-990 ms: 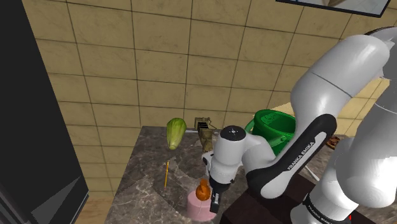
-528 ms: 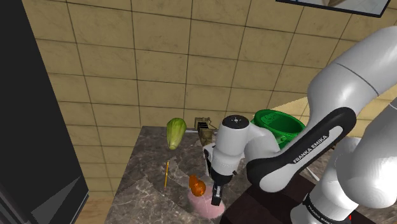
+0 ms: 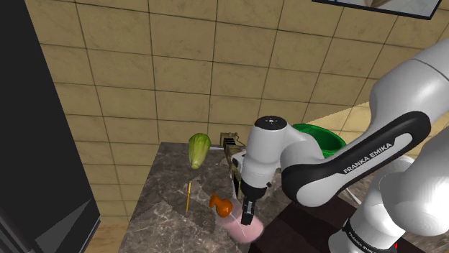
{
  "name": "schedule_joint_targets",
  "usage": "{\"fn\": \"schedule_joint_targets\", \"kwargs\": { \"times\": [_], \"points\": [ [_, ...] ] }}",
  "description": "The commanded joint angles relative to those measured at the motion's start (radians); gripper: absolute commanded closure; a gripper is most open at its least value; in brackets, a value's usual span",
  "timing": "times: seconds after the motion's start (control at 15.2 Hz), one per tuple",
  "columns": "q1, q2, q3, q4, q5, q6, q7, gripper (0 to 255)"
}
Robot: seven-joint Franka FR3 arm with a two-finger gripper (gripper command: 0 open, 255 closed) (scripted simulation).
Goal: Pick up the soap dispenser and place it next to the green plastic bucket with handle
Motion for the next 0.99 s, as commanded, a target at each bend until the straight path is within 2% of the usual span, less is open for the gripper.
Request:
{"fn": "schedule_joint_targets", "kwargs": {
  "times": [0.0, 0.92],
  "points": [
    [0.005, -0.03, -0.011, 0.008, 0.013, -0.037, -0.015, 255],
    [0.032, -0.186, -0.062, 0.094, 0.049, -0.273, -0.058, 255]
  ]
}}
